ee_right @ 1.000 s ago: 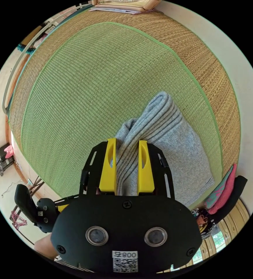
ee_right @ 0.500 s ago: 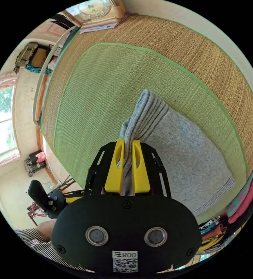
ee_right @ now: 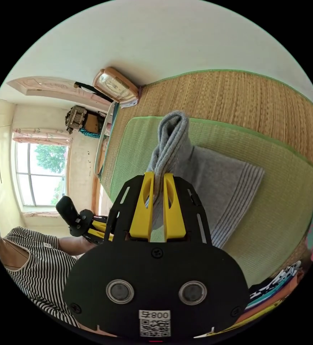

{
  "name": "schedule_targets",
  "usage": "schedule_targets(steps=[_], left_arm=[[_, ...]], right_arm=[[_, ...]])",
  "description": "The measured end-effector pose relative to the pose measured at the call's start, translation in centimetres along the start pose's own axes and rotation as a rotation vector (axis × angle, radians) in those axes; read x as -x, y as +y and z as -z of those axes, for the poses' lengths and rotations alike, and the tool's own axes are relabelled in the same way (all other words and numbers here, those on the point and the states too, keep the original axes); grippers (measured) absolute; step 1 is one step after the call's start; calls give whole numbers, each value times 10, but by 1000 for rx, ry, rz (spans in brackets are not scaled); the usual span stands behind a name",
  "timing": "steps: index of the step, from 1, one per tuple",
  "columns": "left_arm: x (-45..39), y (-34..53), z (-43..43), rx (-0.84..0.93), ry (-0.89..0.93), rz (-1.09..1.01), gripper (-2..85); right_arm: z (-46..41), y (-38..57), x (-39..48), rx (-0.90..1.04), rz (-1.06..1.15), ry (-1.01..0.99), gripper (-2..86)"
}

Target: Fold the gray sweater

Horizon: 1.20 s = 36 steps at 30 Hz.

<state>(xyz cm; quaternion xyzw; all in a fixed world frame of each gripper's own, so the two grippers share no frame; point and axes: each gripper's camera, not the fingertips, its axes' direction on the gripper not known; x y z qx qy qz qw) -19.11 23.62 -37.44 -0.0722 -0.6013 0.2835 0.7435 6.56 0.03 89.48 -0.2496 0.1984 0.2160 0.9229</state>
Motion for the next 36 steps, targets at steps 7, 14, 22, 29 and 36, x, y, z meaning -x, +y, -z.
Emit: schedule_targets(steps=[7,14,22,29,36], left_arm=[[-51,-55,-104,175,-48,-24,56],[-71,-93,-180,303,-73,19,69],[-94,-115,-201,247,-57,32,72],[-109,-112,-184,184,-18,5,44],[-66,-99,-200,290,-150,172,7]], right_arm=[[37,54,-116,-26,-135,-125,29],[61,95,-203,-10,-242,-156,30],[105,170,-204,-168,-142,-193,3],[55,198,-214,175,-39,-61,0],[68,227,-240,182,-9,-2,0]])
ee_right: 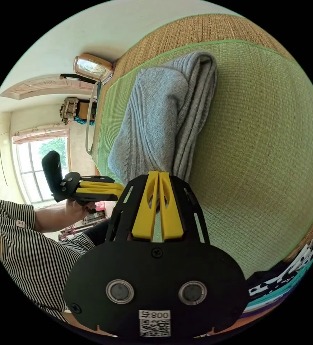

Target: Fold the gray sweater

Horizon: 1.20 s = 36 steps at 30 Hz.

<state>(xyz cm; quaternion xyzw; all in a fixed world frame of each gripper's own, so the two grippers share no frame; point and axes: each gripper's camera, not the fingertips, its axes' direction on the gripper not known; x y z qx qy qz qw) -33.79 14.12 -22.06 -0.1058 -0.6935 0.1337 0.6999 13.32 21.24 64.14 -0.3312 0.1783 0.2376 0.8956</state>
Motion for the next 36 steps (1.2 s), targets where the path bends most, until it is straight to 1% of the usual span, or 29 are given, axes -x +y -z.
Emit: schedule_targets(steps=[1,3,8,10,12,14,15,16,17,20,23,26,27,28,29,31,34,36], left_arm=[[4,-6,-12,61,-11,26,5],[2,-11,-19,98,24,-15,3],[-1,3,9,-15,79,-48,1],[7,10,34,-131,140,-37,2],[16,9,44,-179,145,-18,2],[28,2,40,-160,125,4,2],[36,-3,31,-125,96,13,2],[44,-8,20,-77,97,9,3],[47,-9,16,-65,104,9,3],[57,-5,19,-62,132,7,6],[71,16,47,-121,164,7,15],[110,45,76,-229,219,130,47],[131,54,80,-256,254,198,89],[153,60,79,-248,301,249,120],[163,62,77,-245,329,271,130],[197,64,63,-212,432,339,170],[220,63,42,-157,556,360,198],[232,69,43,-171,591,371,201]], right_arm=[[0,2,-1,0,3,8,0],[5,14,-3,-19,3,14,0],[30,54,13,-154,72,12,0],[23,63,19,-116,108,26,0],[2,74,13,-19,105,130,0],[-9,84,1,10,75,180,1],[-12,91,-7,9,56,188,1],[-13,94,-12,8,44,192,1],[-15,100,-19,11,23,196,1],[-13,115,-32,-5,3,153,4],[-1,138,-42,-78,-28,86,13],[20,168,-56,-216,-119,34,42],[25,179,-64,-249,-159,20,87],[26,183,-68,-255,-172,11,109],[27,189,-76,-254,-191,-9,121],[22,195,-89,-234,-219,-72,132],[9,204,-110,-194,-266,-190,143],[1,215,-123,-178,-302,-275,142]])
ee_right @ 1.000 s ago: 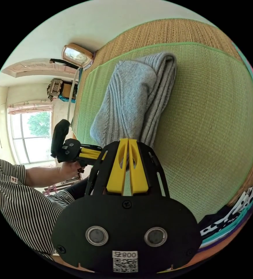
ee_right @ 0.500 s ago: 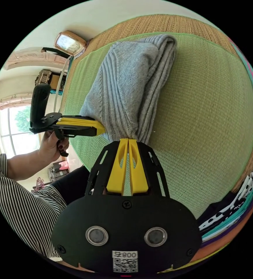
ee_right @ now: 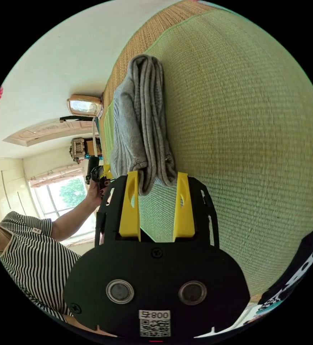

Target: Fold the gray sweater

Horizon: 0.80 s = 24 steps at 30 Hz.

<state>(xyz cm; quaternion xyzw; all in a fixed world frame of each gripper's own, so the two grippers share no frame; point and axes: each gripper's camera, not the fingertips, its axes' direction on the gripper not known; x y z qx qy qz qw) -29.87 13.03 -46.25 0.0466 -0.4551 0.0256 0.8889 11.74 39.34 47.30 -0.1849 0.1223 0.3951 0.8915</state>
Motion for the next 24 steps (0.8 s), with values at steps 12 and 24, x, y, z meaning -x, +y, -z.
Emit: schedule_targets(steps=[12,24], left_arm=[[21,13,20,52,165,28,162],[-43,88,49,103,229,4,146]], right_arm=[[25,53,-25,31,-23,-104,72],[105,172,28,19,51,-220,29]])
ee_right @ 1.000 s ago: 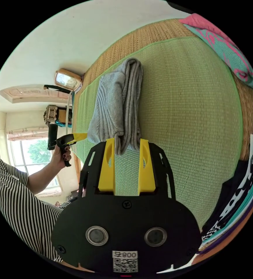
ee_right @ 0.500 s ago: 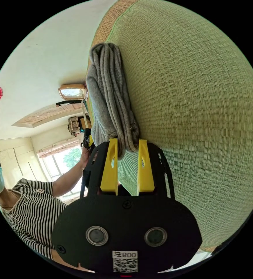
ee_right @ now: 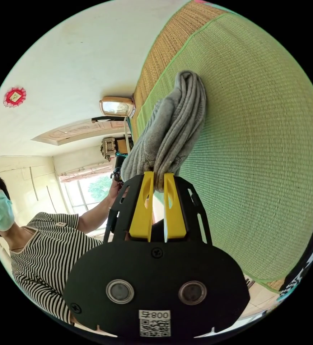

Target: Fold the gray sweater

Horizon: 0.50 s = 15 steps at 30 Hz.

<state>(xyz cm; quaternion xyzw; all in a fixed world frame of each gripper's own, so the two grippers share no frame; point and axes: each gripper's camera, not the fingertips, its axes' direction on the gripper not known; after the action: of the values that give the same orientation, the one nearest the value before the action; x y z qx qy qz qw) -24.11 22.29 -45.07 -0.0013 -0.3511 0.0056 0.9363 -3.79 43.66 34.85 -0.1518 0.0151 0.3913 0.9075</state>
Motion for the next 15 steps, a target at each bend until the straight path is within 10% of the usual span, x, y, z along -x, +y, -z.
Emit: schedule_targets(steps=[15], left_arm=[[-77,125,-19,223,50,16,144]], right_arm=[[56,220,120,-78,-76,20,19]])
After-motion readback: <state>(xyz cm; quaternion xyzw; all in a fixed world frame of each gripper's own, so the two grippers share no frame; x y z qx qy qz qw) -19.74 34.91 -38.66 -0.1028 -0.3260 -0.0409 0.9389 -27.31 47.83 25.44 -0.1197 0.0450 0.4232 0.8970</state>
